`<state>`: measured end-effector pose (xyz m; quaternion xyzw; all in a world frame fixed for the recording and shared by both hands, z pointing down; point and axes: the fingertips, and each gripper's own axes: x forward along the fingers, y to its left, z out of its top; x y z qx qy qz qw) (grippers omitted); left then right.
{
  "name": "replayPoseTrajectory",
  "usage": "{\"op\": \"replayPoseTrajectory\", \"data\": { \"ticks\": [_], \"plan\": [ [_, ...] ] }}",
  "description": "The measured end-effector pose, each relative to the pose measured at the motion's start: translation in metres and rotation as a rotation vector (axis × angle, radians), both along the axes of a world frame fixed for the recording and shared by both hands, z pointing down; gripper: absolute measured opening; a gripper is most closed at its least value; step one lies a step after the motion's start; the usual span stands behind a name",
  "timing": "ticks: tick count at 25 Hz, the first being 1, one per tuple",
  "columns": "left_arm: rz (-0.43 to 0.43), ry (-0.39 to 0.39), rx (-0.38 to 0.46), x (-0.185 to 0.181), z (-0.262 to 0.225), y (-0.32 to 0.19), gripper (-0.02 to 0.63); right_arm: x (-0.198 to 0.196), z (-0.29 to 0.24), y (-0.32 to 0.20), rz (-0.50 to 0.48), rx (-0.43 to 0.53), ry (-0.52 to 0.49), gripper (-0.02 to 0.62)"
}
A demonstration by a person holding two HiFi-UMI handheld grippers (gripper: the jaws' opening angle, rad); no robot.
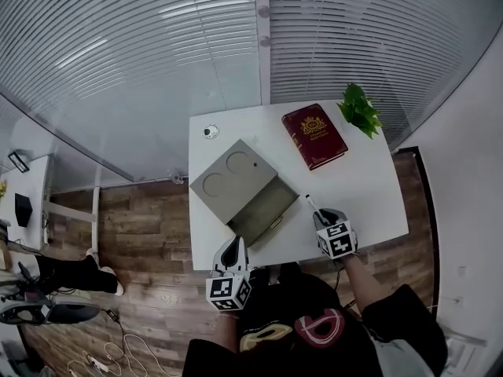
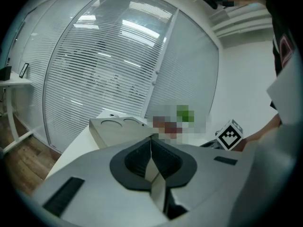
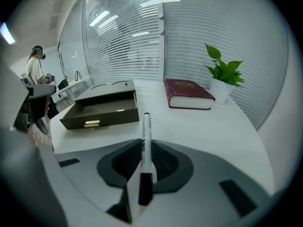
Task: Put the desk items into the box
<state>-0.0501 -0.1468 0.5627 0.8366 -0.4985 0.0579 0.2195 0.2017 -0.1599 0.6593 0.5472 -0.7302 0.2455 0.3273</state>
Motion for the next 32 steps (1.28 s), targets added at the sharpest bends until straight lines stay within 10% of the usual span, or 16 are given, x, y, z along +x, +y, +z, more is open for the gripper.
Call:
{"op": "replayPoseTrajectory", "data": {
  "ticks": [32],
  "plan": [
    [-0.165, 0.017, 0.024, -0.049, -0.002, -0.005, 0.018, -0.118, -0.052, -0.041, -0.586, 0.103, 0.186, 0.074]
  ]
}}
